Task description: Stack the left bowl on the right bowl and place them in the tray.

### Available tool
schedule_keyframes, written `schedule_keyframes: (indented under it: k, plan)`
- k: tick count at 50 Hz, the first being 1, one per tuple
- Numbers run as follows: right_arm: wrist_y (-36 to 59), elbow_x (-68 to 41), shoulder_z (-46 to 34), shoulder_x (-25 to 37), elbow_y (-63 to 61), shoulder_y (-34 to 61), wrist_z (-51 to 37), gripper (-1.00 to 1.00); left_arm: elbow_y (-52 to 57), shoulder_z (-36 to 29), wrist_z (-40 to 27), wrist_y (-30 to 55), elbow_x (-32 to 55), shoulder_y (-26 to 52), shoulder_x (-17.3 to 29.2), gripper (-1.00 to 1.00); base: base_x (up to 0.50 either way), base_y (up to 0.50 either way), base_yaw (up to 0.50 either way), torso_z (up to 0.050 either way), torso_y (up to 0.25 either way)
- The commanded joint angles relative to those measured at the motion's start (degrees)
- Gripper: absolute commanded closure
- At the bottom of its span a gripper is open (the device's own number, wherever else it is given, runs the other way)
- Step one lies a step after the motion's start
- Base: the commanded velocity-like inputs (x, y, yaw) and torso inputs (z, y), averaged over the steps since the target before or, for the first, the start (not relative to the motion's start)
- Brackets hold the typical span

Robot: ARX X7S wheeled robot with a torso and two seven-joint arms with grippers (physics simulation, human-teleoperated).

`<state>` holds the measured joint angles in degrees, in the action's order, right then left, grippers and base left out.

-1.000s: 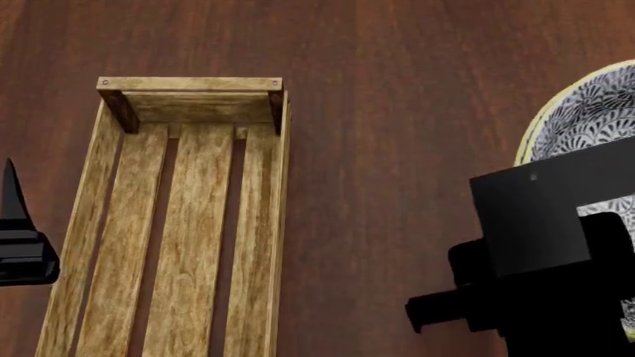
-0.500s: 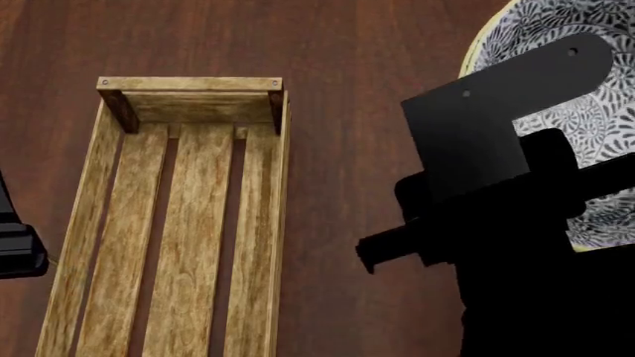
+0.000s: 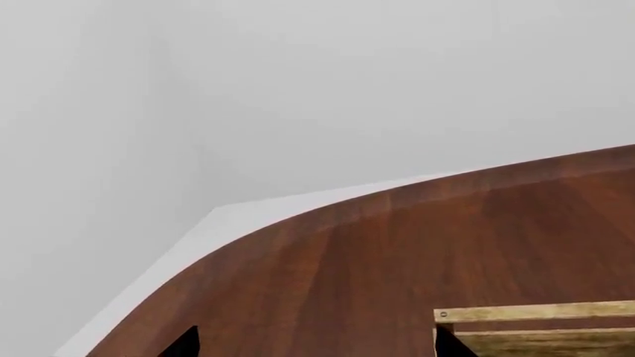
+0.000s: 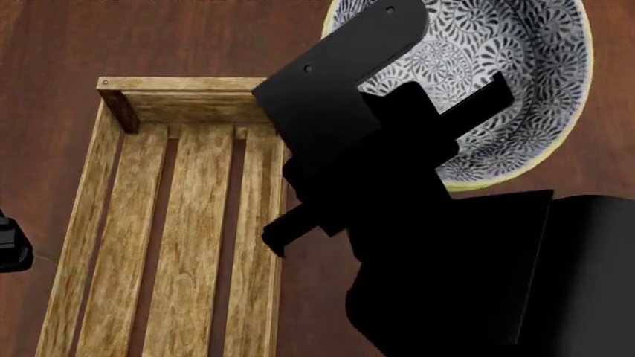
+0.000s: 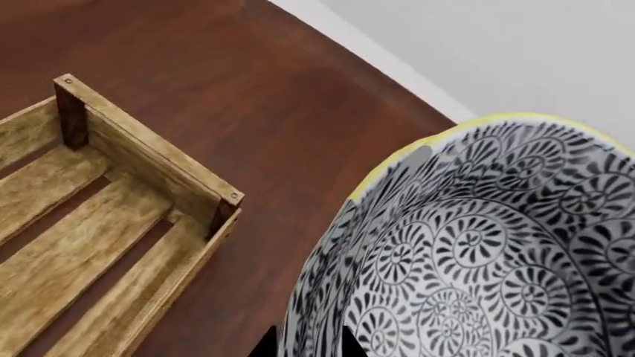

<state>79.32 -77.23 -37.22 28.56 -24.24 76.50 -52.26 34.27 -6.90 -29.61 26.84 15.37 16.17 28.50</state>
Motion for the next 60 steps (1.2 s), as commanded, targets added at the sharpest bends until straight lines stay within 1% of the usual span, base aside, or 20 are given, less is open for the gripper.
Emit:
schedule_keyframes:
  k: [1,8,19,20,24,26,42,60]
  plan:
    - [-4.09,12.08,-8.08,-2.65,2.32,4.25,11.01,1.0,0.24,0.19,-0.05,0.35,0.38,0.01,0.16,-1.0,0.0,0.0,0.0,0.0,0.0]
    - [-6.82,15.29,-12.1,-4.15,3.08,5.97,16.16,1.0,0.52,0.87,-0.15,0.38,0.79,-0.37,0.42,-1.0,0.0,0.0,0.0,0.0,0.001]
    - [-8.53,17.83,-16.17,-4.94,2.37,7.98,20.28,1.0,0.75,1.62,0.1,0.52,1.61,-0.61,0.83,-1.0,0.0,0.0,0.0,0.0,0.001]
    - [-9.0,18.61,-17.08,-4.96,2.34,8.09,20.96,1.0,0.64,1.77,-1.05,0.3,0.52,-0.64,0.56,-1.0,0.0,0.0,0.0,0.0,0.0]
    - [-10.34,19.69,-18.16,-4.96,2.47,7.91,22.2,1.0,0.43,2.57,1.65,-0.82,3.44,-0.85,1.04,-1.0,0.0,0.0,0.0,0.0,0.0]
    - [-11.13,19.88,-18.66,-5.02,2.16,7.97,23.35,1.0,0.88,3.15,1.27,-0.34,3.66,-0.96,1.2,-1.0,0.0,0.0,0.0,0.0,0.005]
    - [-13.17,21.92,-21.68,-7.69,4.37,9.06,26.47,1.0,1.17,5.72,1.32,-0.25,5.77,-1.84,1.7,-1.0,0.0,0.0,0.0,0.001,0.001]
    - [-19.1,27.56,-26.92,-12.47,10.5,10.24,32.2,1.0,1.53,8.67,1.05,-0.26,7.86,-3.0,2.09,-1.0,0.0,0.0,0.0,0.0,0.001]
